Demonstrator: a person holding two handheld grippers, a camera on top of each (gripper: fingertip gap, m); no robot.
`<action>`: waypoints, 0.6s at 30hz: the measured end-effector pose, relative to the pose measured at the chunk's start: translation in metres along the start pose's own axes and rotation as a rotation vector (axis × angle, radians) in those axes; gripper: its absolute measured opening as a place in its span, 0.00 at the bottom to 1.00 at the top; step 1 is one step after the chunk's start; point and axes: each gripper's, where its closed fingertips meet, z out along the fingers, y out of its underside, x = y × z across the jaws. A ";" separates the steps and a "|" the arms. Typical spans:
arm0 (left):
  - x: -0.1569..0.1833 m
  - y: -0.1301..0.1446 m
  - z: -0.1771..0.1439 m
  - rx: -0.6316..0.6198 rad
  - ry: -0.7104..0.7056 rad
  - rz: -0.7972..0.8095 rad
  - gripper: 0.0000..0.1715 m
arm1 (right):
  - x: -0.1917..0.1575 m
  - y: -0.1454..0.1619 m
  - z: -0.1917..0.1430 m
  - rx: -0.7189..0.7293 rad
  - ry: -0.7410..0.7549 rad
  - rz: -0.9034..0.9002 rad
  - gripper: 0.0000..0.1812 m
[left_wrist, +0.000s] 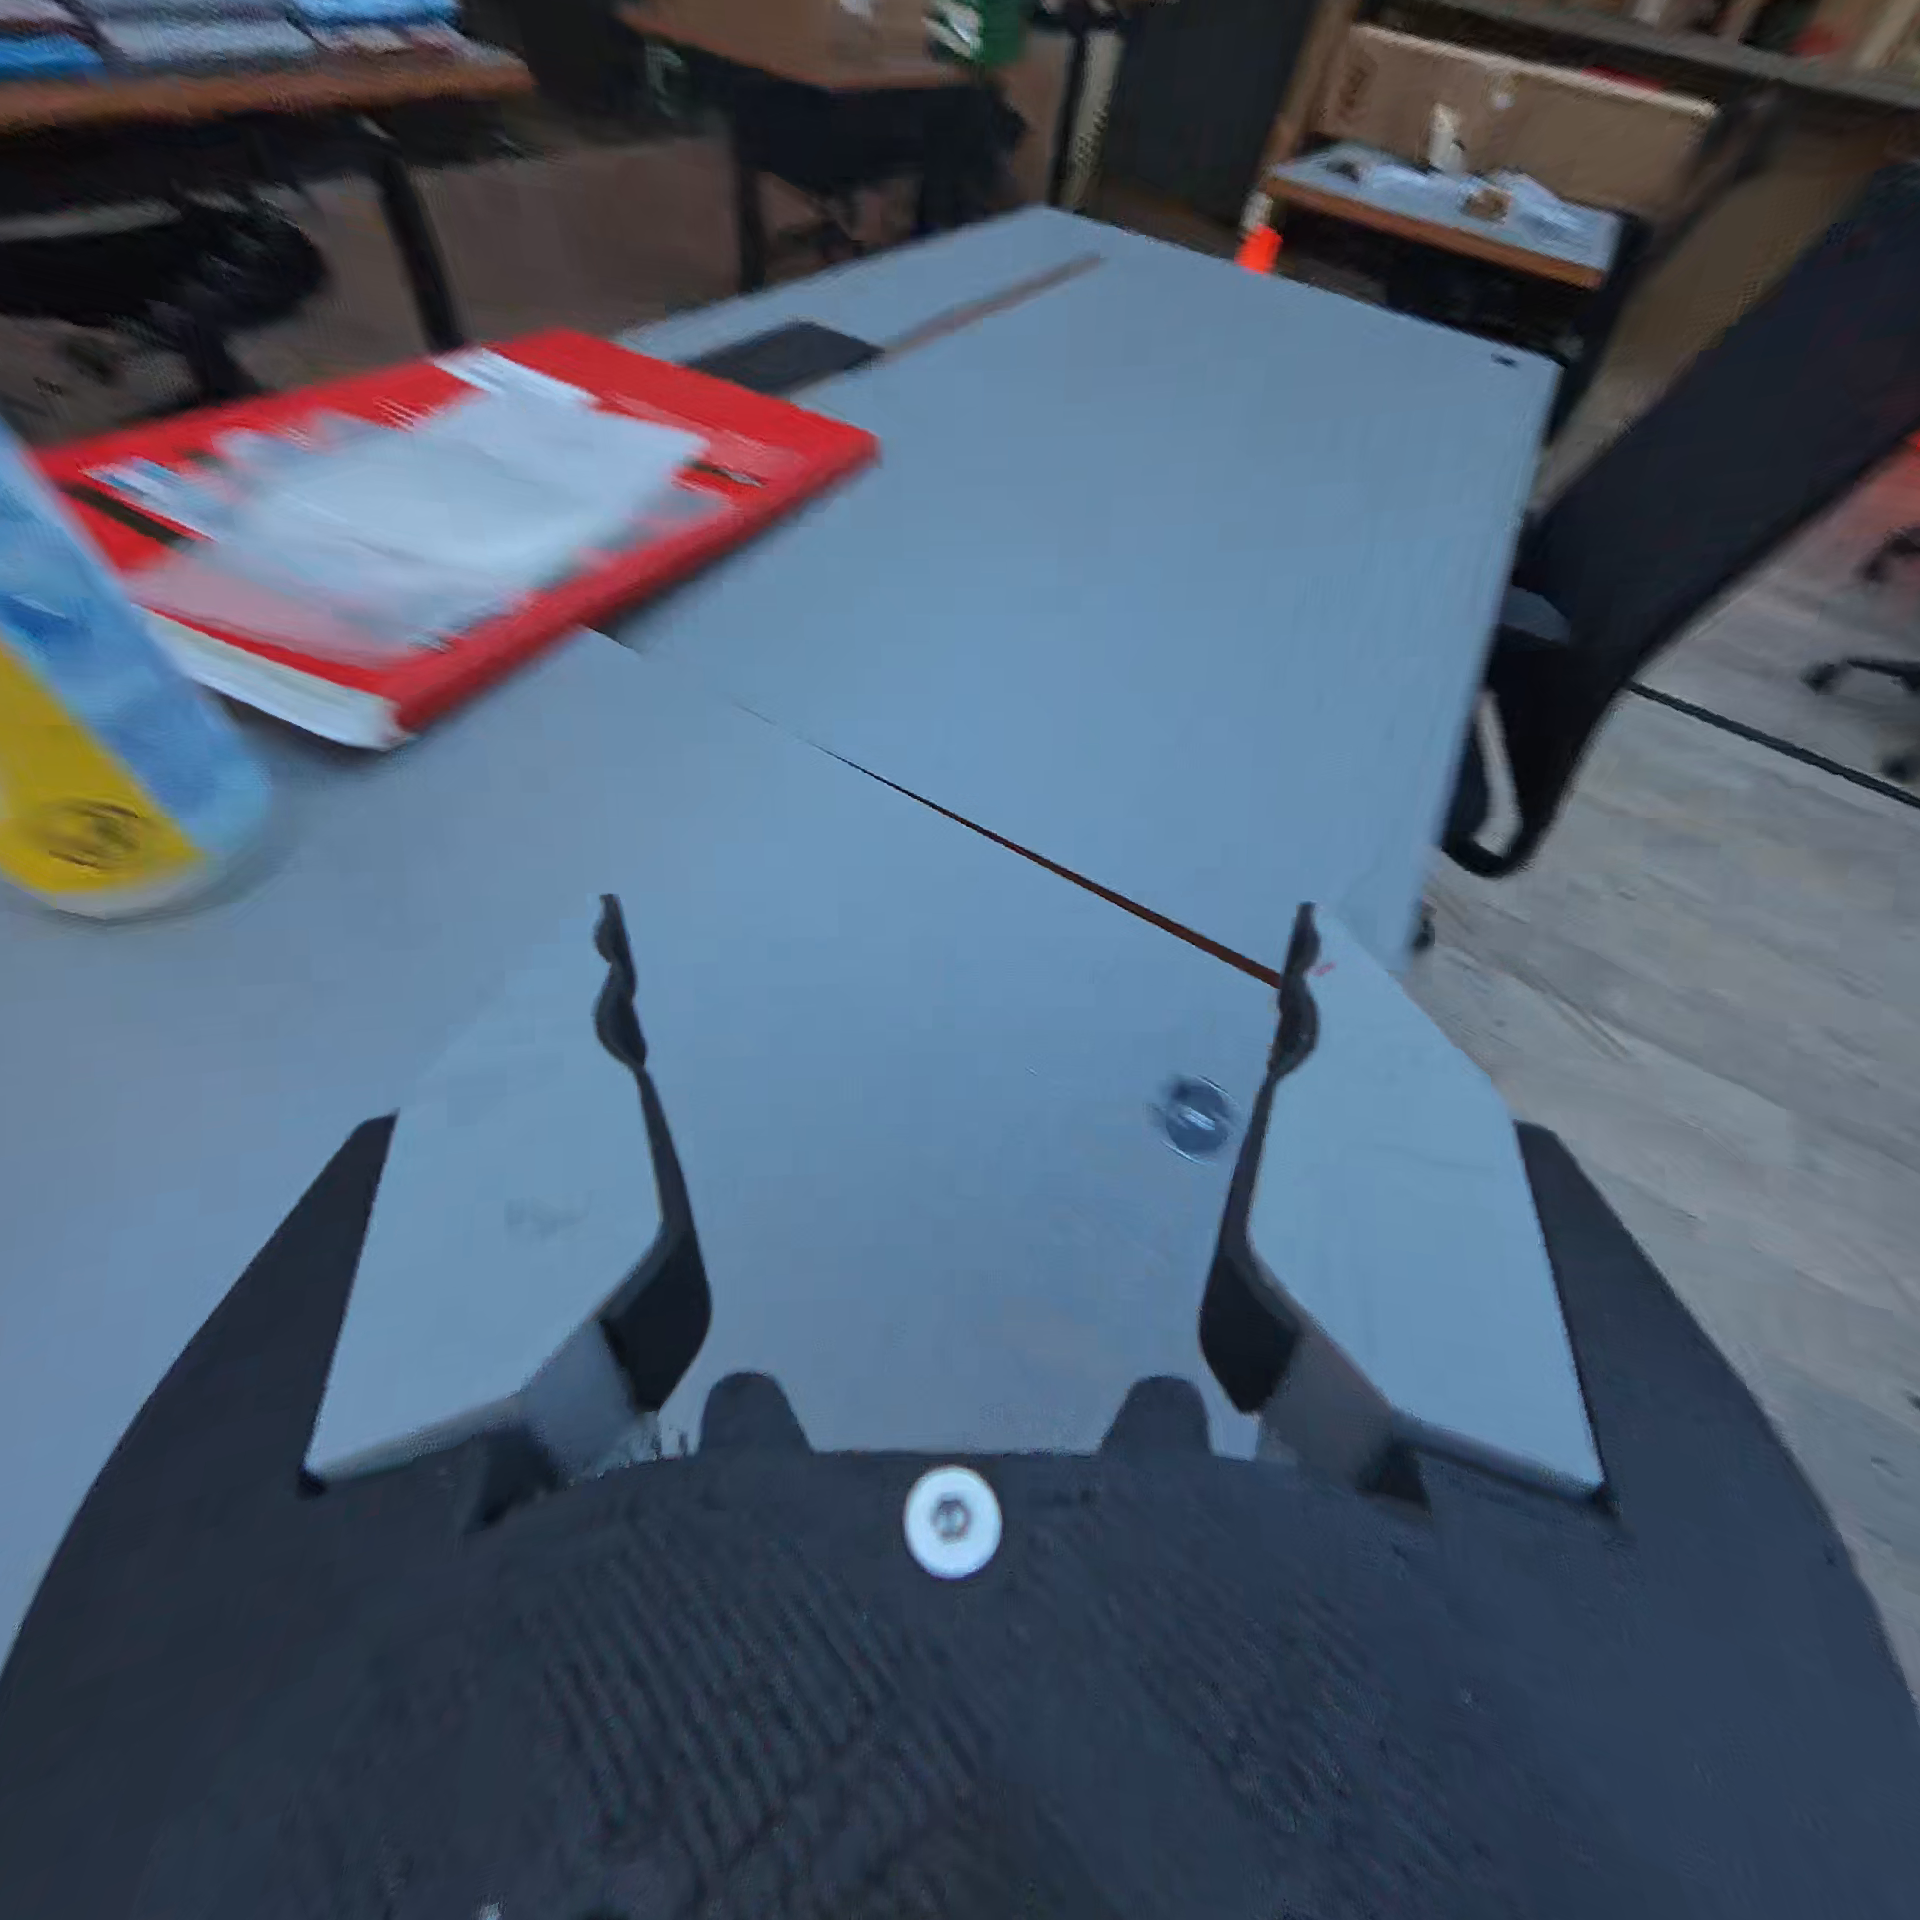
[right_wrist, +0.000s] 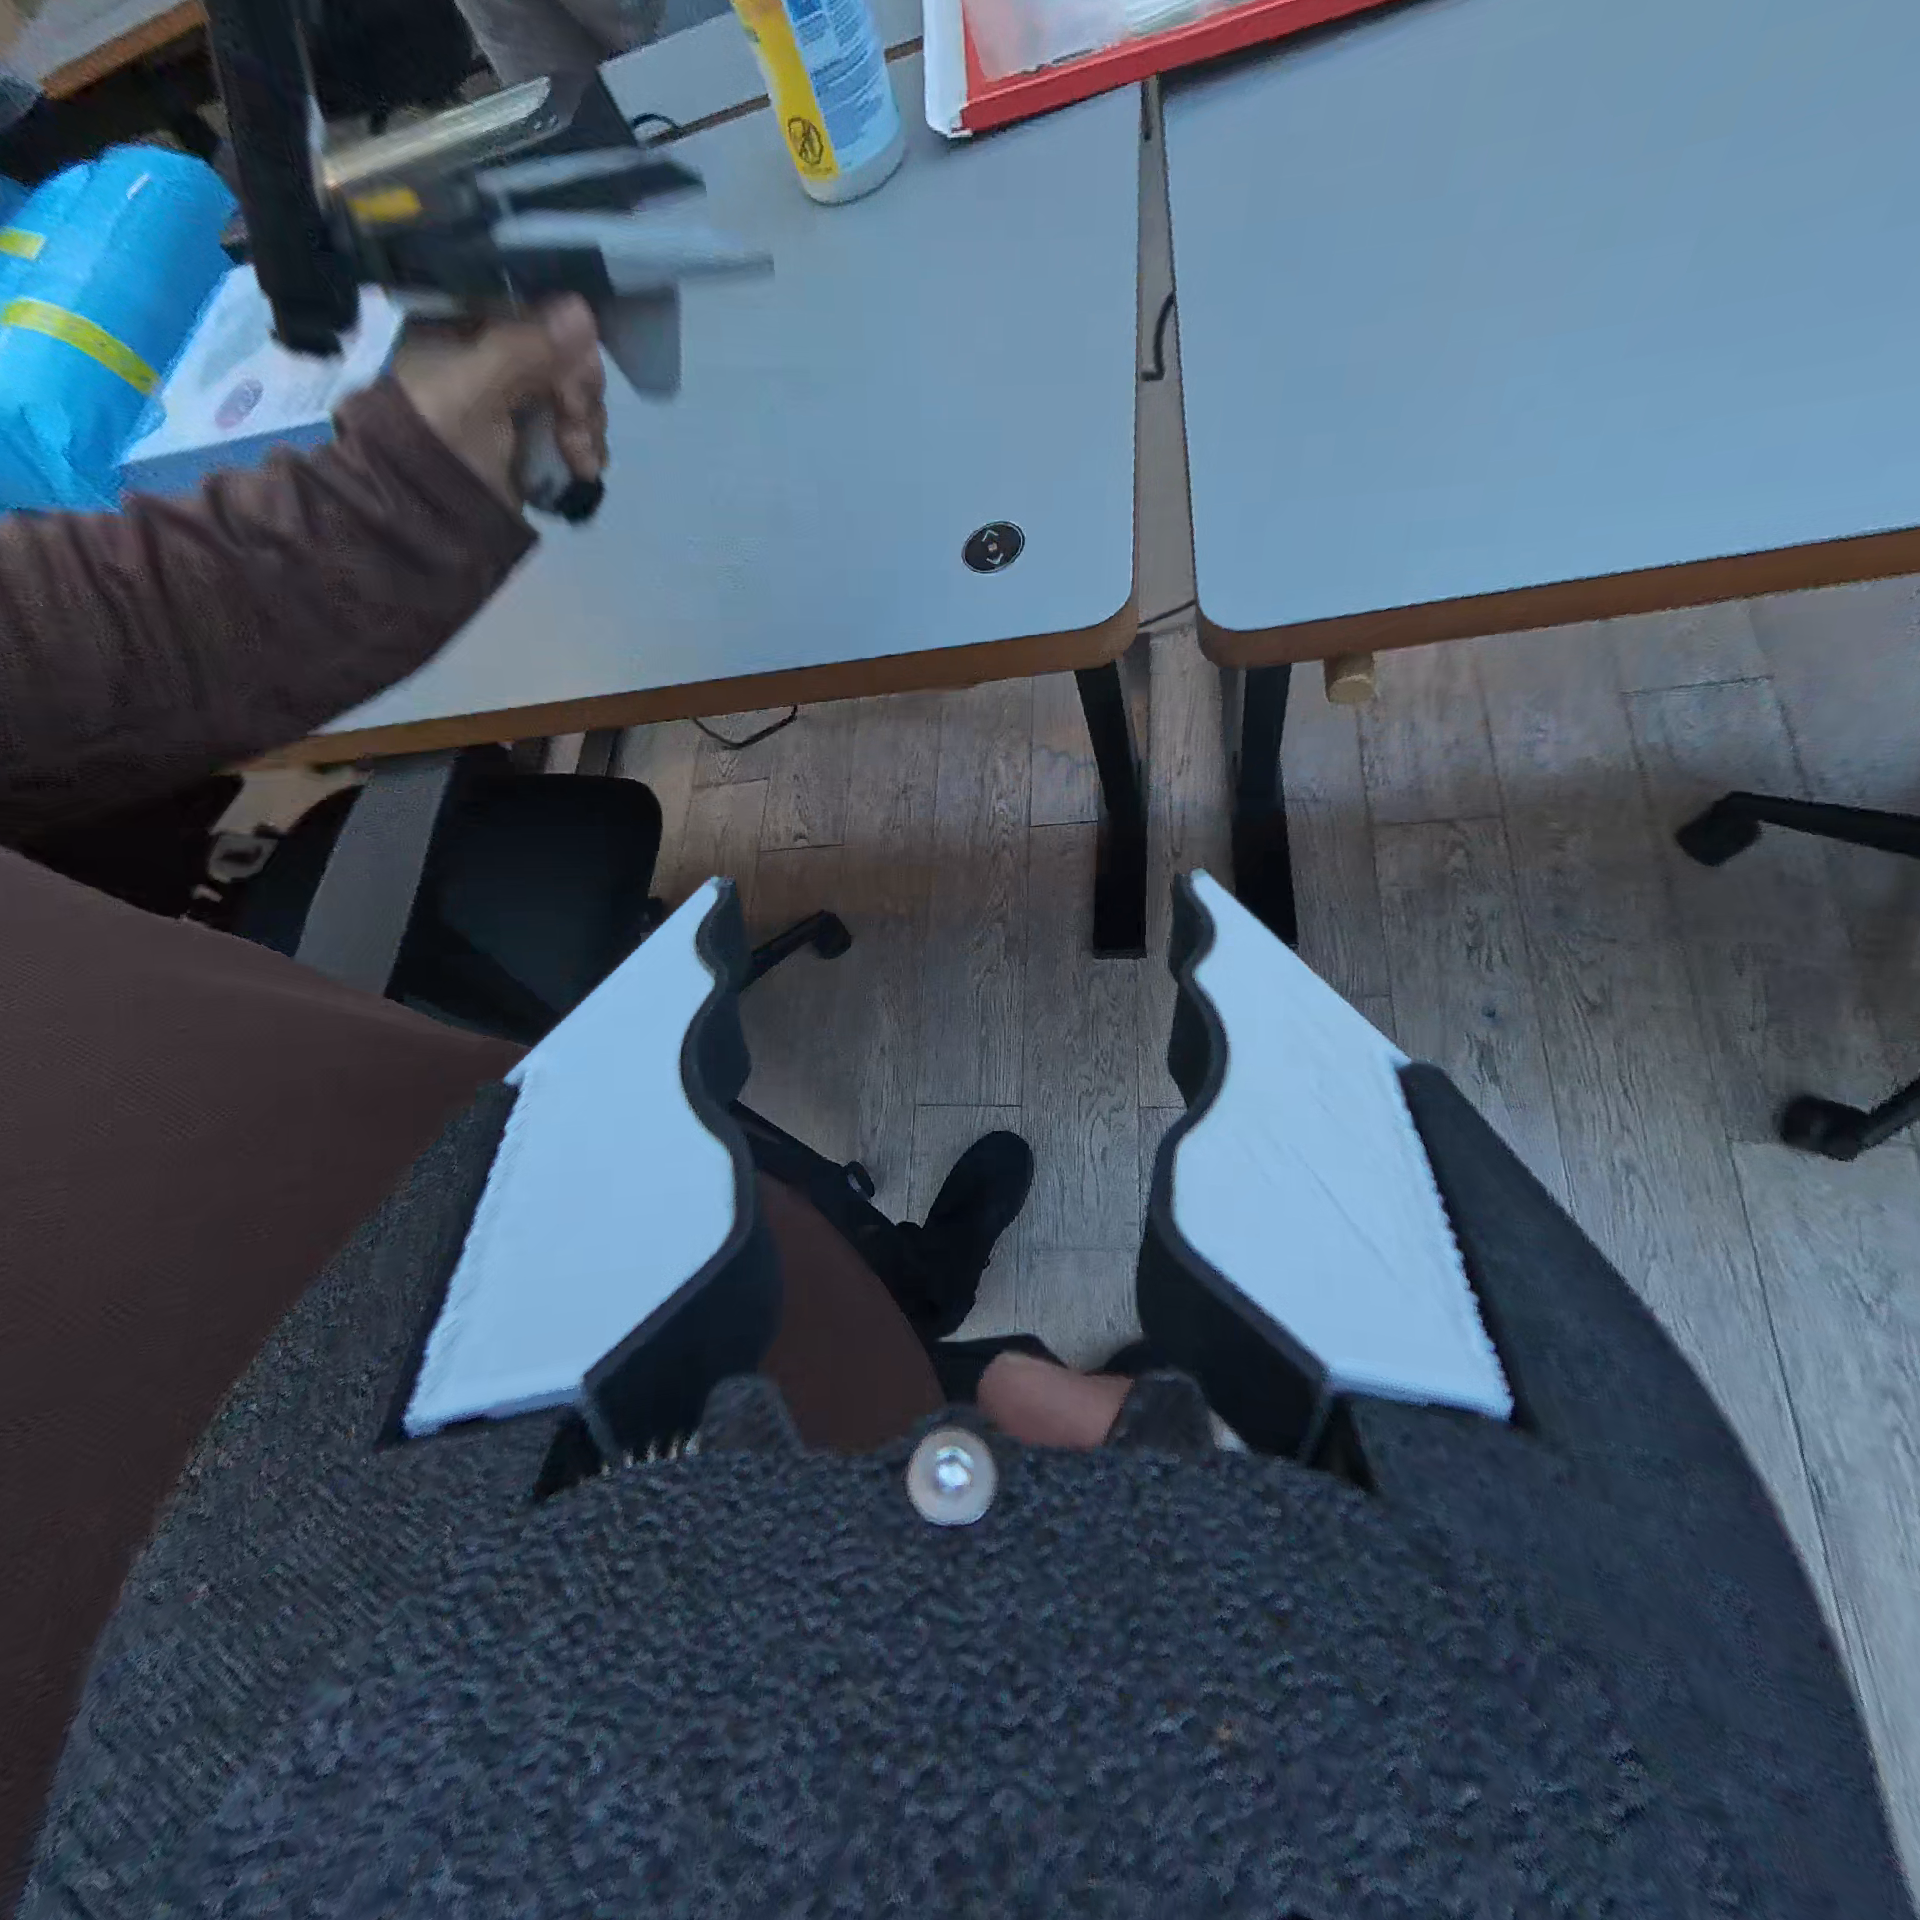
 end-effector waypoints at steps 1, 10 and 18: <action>-0.049 -0.024 0.007 0.025 -0.061 0.004 0.77 | 0.010 -0.007 0.019 -0.013 -0.032 -0.011 0.45; -0.284 -0.092 0.068 -0.111 -0.330 0.008 0.79 | 0.094 -0.101 0.164 -0.003 -0.337 -0.206 0.45; -0.293 -0.093 0.084 -0.095 -0.291 -0.059 0.60 | 0.162 -0.177 0.218 -0.060 -0.450 -0.299 0.43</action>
